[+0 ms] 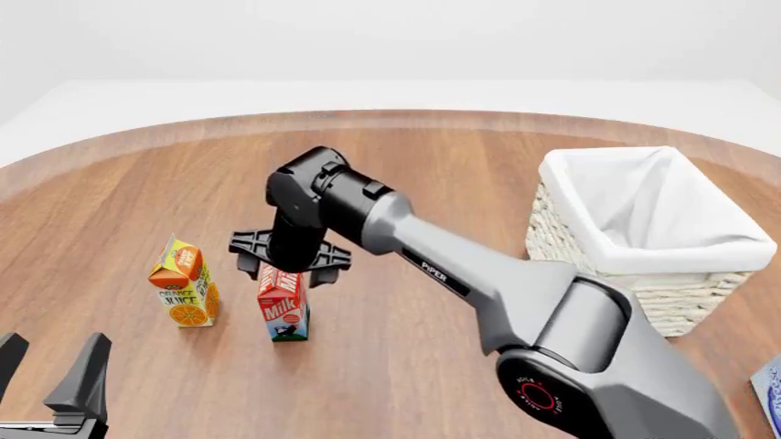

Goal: Pick the milk and place it in the basket.

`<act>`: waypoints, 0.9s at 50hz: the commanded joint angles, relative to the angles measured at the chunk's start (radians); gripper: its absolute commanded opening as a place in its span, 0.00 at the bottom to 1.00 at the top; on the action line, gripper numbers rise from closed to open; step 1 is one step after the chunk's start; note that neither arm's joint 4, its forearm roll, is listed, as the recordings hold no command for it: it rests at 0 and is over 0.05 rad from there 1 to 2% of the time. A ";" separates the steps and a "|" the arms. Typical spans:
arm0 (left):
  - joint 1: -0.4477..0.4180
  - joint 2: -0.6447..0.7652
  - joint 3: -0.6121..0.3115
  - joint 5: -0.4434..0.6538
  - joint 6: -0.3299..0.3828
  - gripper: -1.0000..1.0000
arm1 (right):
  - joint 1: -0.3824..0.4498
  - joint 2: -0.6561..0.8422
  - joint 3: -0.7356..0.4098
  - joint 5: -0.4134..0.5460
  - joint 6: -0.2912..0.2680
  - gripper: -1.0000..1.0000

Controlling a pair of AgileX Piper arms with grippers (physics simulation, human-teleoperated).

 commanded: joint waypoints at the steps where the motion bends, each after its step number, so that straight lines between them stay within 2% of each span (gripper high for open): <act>1: 0.000 0.000 0.000 0.000 0.000 1.00 | -0.013 0.019 0.007 -0.014 -0.015 1.00; 33: 0.000 0.000 0.000 0.000 0.000 1.00 | -0.010 0.106 -0.121 0.011 -0.045 1.00; 36: 0.000 0.000 0.000 0.000 0.000 1.00 | -0.002 0.121 -0.166 0.012 -0.049 1.00; 45: 0.000 0.000 0.000 0.000 0.000 1.00 | -0.013 0.137 -0.174 0.021 -0.058 1.00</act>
